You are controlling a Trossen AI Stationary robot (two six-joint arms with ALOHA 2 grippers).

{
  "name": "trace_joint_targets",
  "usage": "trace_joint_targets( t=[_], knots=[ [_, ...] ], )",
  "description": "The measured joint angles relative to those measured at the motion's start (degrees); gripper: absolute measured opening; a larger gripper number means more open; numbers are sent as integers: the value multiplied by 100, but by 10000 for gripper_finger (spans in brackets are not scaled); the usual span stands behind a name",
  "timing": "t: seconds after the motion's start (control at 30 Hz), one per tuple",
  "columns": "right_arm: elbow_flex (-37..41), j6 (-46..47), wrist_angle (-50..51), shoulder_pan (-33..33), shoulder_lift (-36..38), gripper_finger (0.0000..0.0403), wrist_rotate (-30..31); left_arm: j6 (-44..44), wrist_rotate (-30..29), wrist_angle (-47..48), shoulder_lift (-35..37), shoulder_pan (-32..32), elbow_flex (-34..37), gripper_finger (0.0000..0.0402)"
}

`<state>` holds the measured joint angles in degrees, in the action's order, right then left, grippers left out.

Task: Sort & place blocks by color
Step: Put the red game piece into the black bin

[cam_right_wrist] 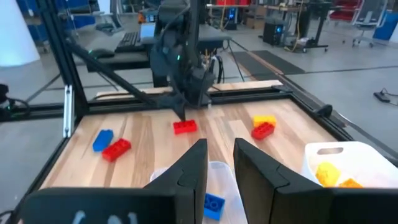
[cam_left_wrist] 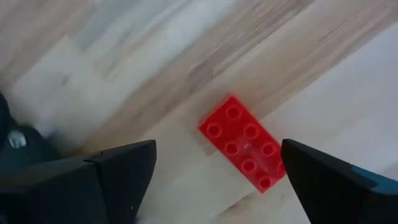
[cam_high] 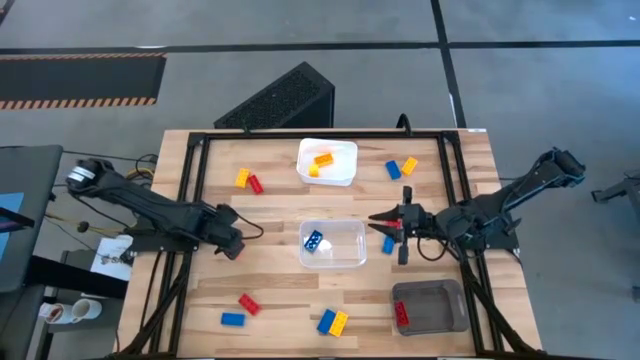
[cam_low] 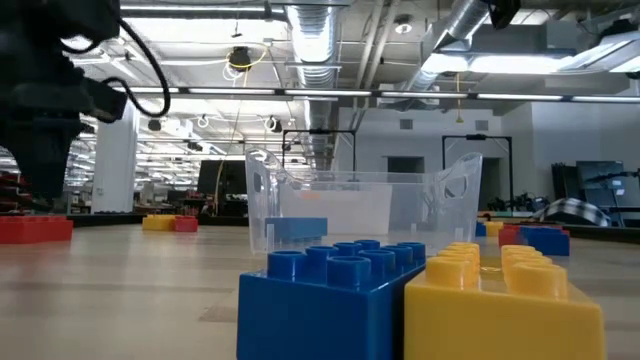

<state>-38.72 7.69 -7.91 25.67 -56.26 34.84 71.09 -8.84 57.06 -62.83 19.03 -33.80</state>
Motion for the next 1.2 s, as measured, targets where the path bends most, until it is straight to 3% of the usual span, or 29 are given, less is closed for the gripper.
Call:
trace_joint_targets(
  t=[0.2, 0.43, 0.6, 0.73, 0.8, 1.0, 1.13, 1.2],
  knots=[
    [0, 45, 6, -28, -37, 101, -13, 180, 60, -278, -541, 0, 0, 323],
    [0, 43, -24, -32, -43, 101, -10, -339, 414, -926, -1451, -174, 3, 286],
    [0, 39, -35, -35, -43, 101, 8, -795, 610, -1219, -1846, -216, -42, 232],
    [0, -7, -48, -35, -43, 101, 113, -1212, 604, -1340, -1852, -214, -114, 151],
    [0, -21, -83, -35, -43, 101, 117, -1374, 469, -1313, -1737, -211, -197, 103],
    [0, -29, -198, -32, -40, 101, 705, -2100, -486, -2126, -1011, -108, -716, 103],
    [0, -20, -221, -64, -63, 101, 766, -3256, -1618, -3934, -319, 159, -856, 103],
    [-2, -21, -406, -134, -235, 101, 806, -3979, -1805, -4888, -168, 192, -841, 103]
  ],
)
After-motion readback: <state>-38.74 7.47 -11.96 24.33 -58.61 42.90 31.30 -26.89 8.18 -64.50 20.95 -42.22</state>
